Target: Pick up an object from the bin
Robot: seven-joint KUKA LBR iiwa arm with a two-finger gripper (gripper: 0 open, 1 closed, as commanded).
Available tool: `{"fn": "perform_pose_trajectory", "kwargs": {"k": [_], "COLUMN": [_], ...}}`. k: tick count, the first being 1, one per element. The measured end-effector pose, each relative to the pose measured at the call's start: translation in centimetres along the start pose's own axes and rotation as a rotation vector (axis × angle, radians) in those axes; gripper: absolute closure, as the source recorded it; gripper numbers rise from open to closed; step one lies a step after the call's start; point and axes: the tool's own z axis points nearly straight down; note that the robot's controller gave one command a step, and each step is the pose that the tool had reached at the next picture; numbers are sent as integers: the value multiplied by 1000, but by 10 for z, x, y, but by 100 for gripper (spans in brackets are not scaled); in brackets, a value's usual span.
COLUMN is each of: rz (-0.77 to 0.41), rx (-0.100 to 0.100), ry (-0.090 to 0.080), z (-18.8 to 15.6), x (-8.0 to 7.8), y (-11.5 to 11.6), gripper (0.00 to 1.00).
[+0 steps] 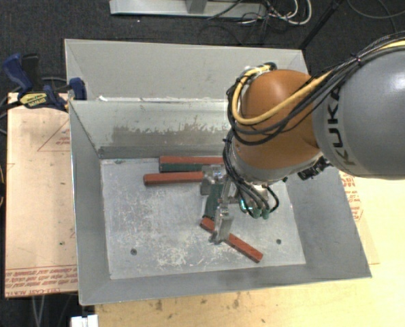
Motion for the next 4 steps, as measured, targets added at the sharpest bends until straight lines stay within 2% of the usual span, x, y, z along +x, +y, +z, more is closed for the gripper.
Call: {"fn": "perform_pose_trajectory", "kwargs": {"k": [1, 2, 3, 4], "rz": [3, -79, -245, -332], "rx": [-1, 0, 1, 0], "ry": [-7, -12, -16, -16], "z": [-3, 53, 116, 137], "x": [-2, -6, -79, -101], "y": [-1, -38, -55, -62], "gripper": [0, 0, 0, 0]}}
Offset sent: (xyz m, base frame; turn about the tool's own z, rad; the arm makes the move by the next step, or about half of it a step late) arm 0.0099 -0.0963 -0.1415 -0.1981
